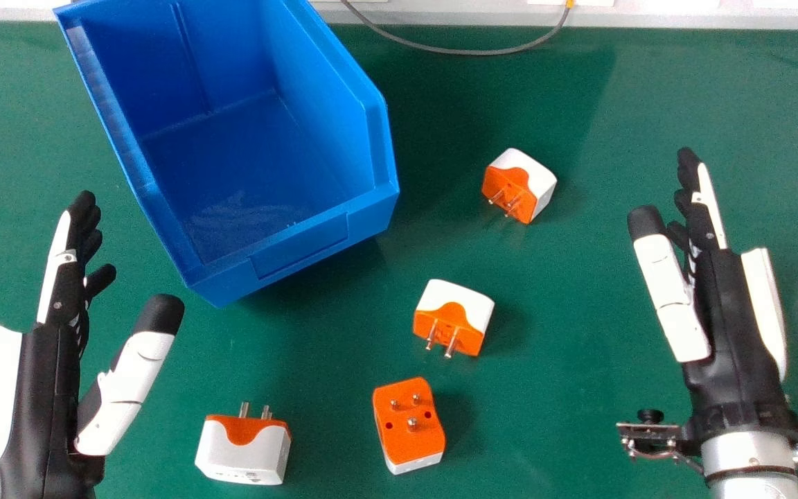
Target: Pick all objects and put in blue box
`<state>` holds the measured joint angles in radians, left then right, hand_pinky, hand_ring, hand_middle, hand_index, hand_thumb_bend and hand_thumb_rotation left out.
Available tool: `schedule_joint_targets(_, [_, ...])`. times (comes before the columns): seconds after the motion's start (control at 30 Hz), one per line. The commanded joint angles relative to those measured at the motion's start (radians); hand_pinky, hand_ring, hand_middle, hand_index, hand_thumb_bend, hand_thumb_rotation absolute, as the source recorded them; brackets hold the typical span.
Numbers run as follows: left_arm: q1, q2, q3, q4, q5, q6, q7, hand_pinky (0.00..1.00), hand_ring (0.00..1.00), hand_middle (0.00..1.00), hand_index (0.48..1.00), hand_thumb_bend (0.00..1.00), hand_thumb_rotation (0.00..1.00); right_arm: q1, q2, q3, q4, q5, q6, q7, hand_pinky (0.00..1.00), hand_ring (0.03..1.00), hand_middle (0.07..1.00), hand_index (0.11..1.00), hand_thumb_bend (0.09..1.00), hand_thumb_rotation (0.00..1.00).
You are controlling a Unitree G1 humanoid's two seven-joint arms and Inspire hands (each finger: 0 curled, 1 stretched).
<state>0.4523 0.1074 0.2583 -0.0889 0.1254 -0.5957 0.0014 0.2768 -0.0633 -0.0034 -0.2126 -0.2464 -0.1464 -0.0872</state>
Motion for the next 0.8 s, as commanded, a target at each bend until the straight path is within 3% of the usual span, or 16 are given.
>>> schedule_joint_targets(0.0, [-0.001, 0.007, 0.000, -0.024, -0.010, 0.005, 0.006, 0.90, 0.96, 0.97, 0.954, 0.77, 0.87, -0.019, -0.005, -0.001, -0.023, -0.001, -0.021, -0.007, 0.94, 0.985, 0.995, 0.967, 0.423, 1.00])
schedule_joint_targets(0.03, [0.000, 0.005, -0.001, -0.029, -0.012, 0.012, 0.005, 0.90, 0.96, 0.97, 0.954, 0.77, 0.87, -0.021, -0.005, -0.001, -0.022, 0.001, -0.021, -0.006, 0.94, 0.985, 0.995, 0.967, 0.423, 1.00])
schedule_joint_targets(0.1, [0.006, -0.009, -0.006, -0.060, -0.020, 0.065, 0.008, 0.90, 0.96, 0.97, 0.953, 0.77, 0.87, -0.022, -0.002, 0.000, -0.022, 0.000, -0.017, -0.009, 0.94, 0.985, 0.995, 0.967, 0.424, 1.00])
schedule_joint_targets(0.2, [0.002, -0.031, -0.012, -0.081, -0.043, 0.099, 0.016, 0.91, 0.96, 0.97, 0.950, 0.71, 0.88, -0.021, 0.002, 0.001, -0.026, -0.003, -0.008, -0.012, 0.94, 0.985, 0.995, 0.968, 0.428, 1.00])
schedule_joint_targets(0.27, [0.000, -0.041, -0.013, -0.087, -0.053, 0.105, 0.022, 0.92, 0.96, 0.97, 0.950, 0.60, 0.90, -0.020, 0.001, 0.001, -0.024, 0.000, -0.014, -0.009, 0.95, 0.985, 0.993, 0.966, 0.432, 1.00])
schedule_joint_targets(0.37, [0.001, -0.039, -0.014, -0.095, -0.069, 0.114, 0.011, 0.93, 0.96, 0.96, 0.950, 0.49, 0.91, -0.018, -0.004, 0.003, -0.024, 0.000, -0.017, -0.005, 0.95, 0.985, 0.993, 0.967, 0.432, 1.00])
schedule_joint_targets(0.47, [0.002, -0.035, -0.013, -0.101, -0.080, 0.123, 0.005, 0.93, 0.96, 0.96, 0.954, 0.44, 0.91, -0.017, 0.000, 0.007, -0.033, 0.000, -0.007, -0.005, 0.95, 0.985, 0.993, 0.968, 0.434, 1.00])
schedule_joint_targets(0.77, [0.009, -0.031, -0.011, -0.115, -0.088, 0.151, 0.001, 0.97, 0.97, 0.97, 0.965, 0.37, 0.91, -0.025, -0.015, 0.016, -0.045, -0.028, 0.007, -0.003, 0.96, 0.988, 0.992, 0.969, 0.480, 1.00])
